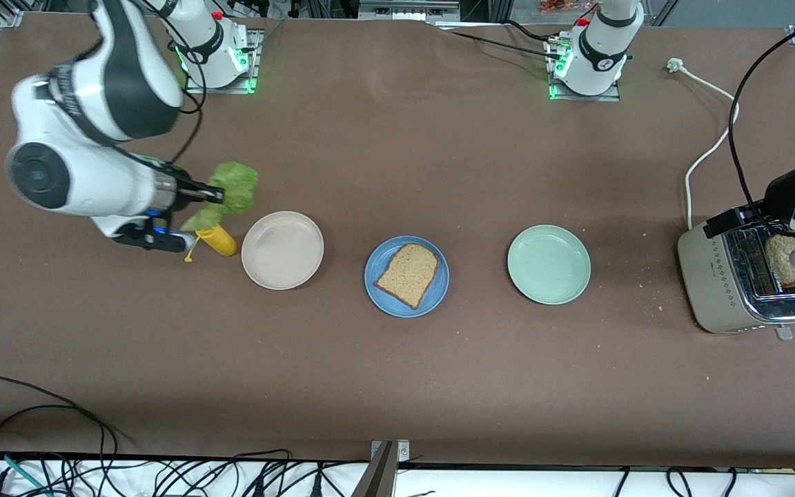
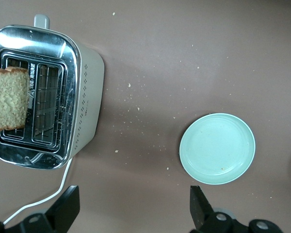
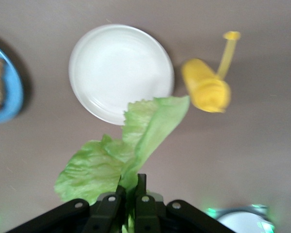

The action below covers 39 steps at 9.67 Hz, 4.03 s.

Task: Make sandwich in blue plate with both arms
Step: 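Carry the lettuce with the right gripper and lay it on the bread, then open the right gripper and move it to the yellow mustard bottle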

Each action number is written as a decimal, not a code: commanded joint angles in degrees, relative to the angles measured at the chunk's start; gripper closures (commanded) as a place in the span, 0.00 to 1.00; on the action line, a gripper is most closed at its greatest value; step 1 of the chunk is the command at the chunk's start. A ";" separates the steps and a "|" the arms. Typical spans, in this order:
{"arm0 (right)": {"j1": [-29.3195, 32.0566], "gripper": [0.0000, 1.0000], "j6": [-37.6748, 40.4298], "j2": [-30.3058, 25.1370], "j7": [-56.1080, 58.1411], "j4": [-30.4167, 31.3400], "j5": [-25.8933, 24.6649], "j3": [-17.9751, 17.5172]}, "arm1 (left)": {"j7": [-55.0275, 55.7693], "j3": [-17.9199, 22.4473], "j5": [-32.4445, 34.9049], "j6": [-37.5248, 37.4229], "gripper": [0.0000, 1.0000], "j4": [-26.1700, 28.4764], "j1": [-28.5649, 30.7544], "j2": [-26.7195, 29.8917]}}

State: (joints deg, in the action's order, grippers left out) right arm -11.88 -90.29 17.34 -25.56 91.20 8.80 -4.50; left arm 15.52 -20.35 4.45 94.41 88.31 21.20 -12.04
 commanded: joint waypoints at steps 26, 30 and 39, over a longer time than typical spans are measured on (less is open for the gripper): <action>-22.66 0.00 -26.82 14.23 -23.20 -6.12 -9.77 8.08 | -4.80 -1.80 0.38 -1.25 0.00 -2.35 0.33 0.00; -21.79 0.00 -21.86 3.35 5.12 3.08 -9.33 15.11 | -4.80 -1.80 0.38 -1.25 0.00 -2.35 0.33 0.00; -20.91 0.00 -21.95 -9.70 70.30 25.86 8.29 44.99 | -4.80 -1.88 0.30 -1.34 0.00 -2.35 0.33 0.00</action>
State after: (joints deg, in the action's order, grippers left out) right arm -33.00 -111.70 7.83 29.29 113.69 8.78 34.97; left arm 11.93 -22.01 4.45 94.23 86.88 21.41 -12.09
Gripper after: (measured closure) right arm 0.000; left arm 0.000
